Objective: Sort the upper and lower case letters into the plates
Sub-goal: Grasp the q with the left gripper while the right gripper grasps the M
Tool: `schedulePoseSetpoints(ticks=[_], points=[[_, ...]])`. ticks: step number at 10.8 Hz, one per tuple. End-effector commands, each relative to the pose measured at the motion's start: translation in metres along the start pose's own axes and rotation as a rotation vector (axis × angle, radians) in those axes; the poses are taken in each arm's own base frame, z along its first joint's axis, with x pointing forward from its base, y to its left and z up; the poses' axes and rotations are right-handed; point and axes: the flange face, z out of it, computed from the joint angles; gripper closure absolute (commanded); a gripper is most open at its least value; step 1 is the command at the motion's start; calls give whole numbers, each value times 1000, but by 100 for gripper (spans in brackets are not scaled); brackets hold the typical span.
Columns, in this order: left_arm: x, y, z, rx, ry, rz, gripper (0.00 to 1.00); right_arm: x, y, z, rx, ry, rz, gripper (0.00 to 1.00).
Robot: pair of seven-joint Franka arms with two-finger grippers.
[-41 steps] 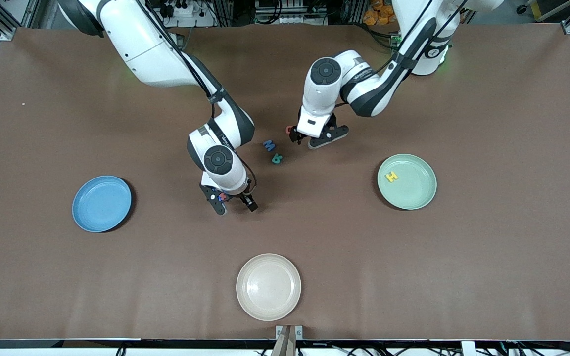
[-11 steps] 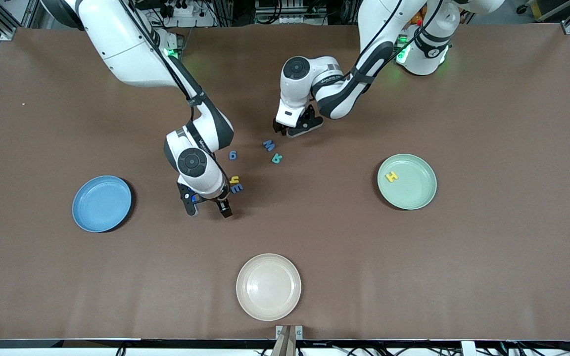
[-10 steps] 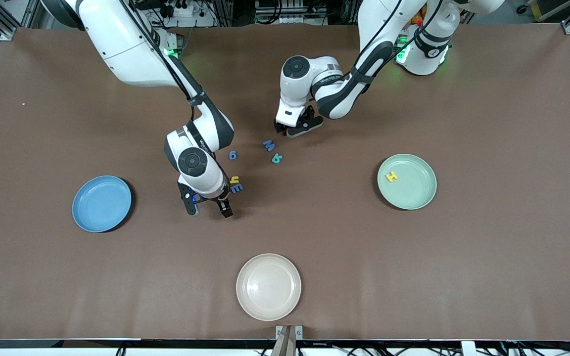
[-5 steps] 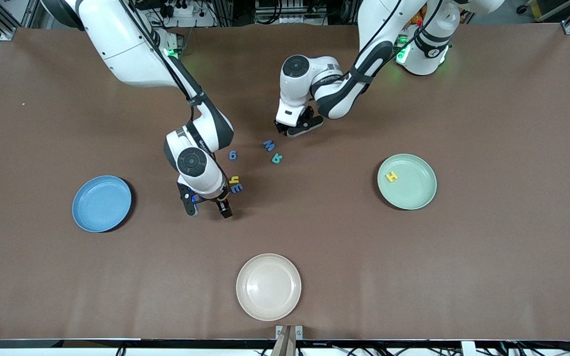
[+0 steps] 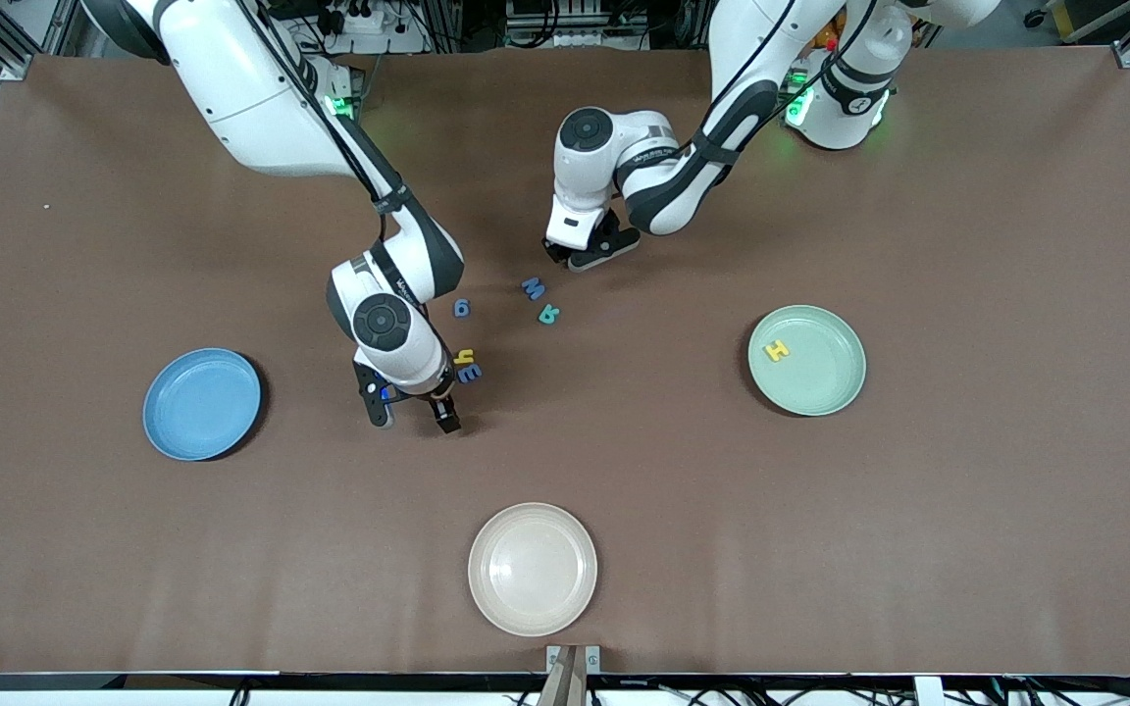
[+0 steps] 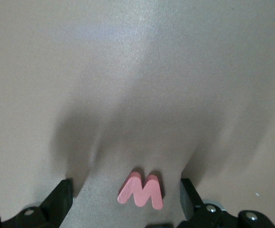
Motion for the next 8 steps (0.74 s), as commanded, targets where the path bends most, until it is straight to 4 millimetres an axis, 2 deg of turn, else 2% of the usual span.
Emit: schedulePoseSetpoints(ticks=[1, 3, 5, 6, 7, 8], points=[[-3, 2, 4, -10, 3, -19, 61, -1, 4, 0, 11, 3, 24, 0], [-2, 5, 4, -14, 0, -25, 62, -1, 4, -6, 9, 4, 25, 0], [5, 7, -3, -24, 7, -26, 72, 1, 4, -11, 0, 11, 23, 0], [19, 9, -13, -38, 17, -47, 77, 1, 4, -12, 1, 11, 23, 0], [25, 10, -20, -48, 25, -55, 85, 1, 4, -12, 1, 11, 26, 0], [31, 11, -27, -55, 31, -63, 88, 1, 4, -12, 0, 11, 32, 0]])
